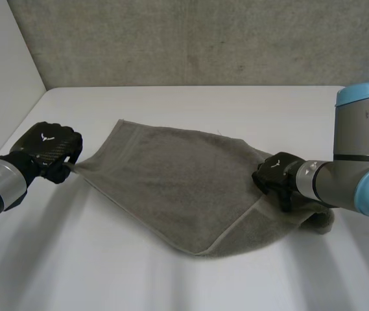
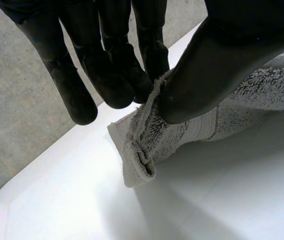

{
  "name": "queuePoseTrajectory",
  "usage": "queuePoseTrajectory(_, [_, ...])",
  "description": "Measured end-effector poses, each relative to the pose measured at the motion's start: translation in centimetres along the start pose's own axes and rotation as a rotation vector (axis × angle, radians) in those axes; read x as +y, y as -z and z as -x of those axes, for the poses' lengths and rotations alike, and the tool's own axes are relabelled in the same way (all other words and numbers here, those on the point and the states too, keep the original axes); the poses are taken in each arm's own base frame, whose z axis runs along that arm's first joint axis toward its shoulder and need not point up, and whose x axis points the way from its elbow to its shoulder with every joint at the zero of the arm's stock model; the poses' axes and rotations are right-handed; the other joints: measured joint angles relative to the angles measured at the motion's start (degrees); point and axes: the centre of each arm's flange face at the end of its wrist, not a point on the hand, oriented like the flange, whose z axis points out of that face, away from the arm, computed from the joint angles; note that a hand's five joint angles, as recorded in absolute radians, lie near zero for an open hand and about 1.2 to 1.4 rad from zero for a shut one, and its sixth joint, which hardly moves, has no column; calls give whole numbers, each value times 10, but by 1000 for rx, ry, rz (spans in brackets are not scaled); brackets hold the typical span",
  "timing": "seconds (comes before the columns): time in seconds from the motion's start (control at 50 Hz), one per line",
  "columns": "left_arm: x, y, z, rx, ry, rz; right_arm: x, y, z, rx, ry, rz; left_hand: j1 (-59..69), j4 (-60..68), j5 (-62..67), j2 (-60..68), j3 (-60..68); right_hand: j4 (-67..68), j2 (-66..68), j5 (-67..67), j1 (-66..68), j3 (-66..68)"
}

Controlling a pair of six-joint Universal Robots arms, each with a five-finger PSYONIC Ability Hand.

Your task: Fold the towel.

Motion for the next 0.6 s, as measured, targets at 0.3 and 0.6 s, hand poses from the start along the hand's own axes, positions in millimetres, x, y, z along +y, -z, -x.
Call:
queuePoseTrajectory(0.3, [1, 0, 0, 1, 2, 3, 13, -2, -1, 8, -17, 18, 0, 0, 0, 0, 0, 13, 10, 12, 16, 11])
queuePoseTrajectory(0.6, [1, 0, -1, 2, 2, 3, -2, 2, -15, 96, -3, -68, 0, 0, 0, 0, 0, -30, -33, -46, -30, -33])
